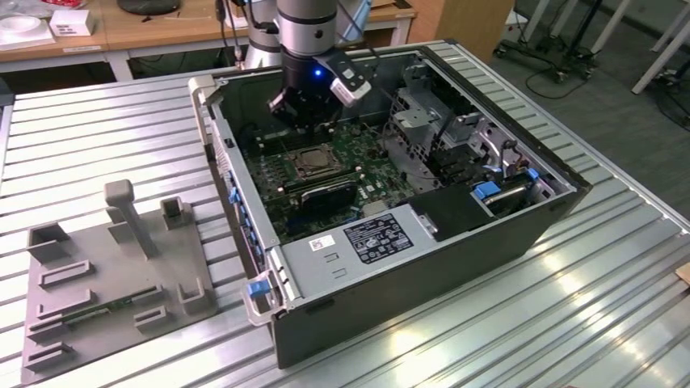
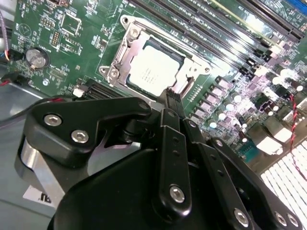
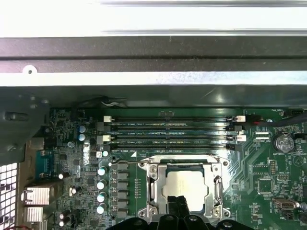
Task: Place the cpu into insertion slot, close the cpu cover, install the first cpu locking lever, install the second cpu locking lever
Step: 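Install the first cpu locking lever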
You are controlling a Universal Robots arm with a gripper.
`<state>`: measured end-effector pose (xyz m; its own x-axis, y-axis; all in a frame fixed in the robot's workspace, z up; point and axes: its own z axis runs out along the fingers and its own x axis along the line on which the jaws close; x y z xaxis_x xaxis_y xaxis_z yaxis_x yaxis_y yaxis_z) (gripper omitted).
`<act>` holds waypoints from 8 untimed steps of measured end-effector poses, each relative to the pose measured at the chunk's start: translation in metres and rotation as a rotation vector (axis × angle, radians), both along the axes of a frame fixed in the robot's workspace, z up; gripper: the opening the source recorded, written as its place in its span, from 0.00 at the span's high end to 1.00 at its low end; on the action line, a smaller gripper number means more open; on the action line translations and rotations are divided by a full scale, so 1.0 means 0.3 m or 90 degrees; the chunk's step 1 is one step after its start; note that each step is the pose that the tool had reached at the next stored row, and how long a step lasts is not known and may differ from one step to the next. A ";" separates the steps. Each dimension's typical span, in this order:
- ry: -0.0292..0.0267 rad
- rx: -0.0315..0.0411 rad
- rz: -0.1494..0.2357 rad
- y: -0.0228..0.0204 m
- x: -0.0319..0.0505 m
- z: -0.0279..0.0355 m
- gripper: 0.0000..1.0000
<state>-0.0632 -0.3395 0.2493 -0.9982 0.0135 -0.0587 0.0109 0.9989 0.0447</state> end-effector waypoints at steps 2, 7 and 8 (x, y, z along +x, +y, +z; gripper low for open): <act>0.0000 0.0000 0.000 0.000 0.000 0.006 0.89; -0.0001 0.0002 0.000 0.000 0.000 0.017 0.89; -0.0001 0.0002 0.000 0.000 0.000 0.017 0.89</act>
<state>-0.0632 -0.3394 0.2543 -0.9982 0.0135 -0.0589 0.0108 0.9989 0.0451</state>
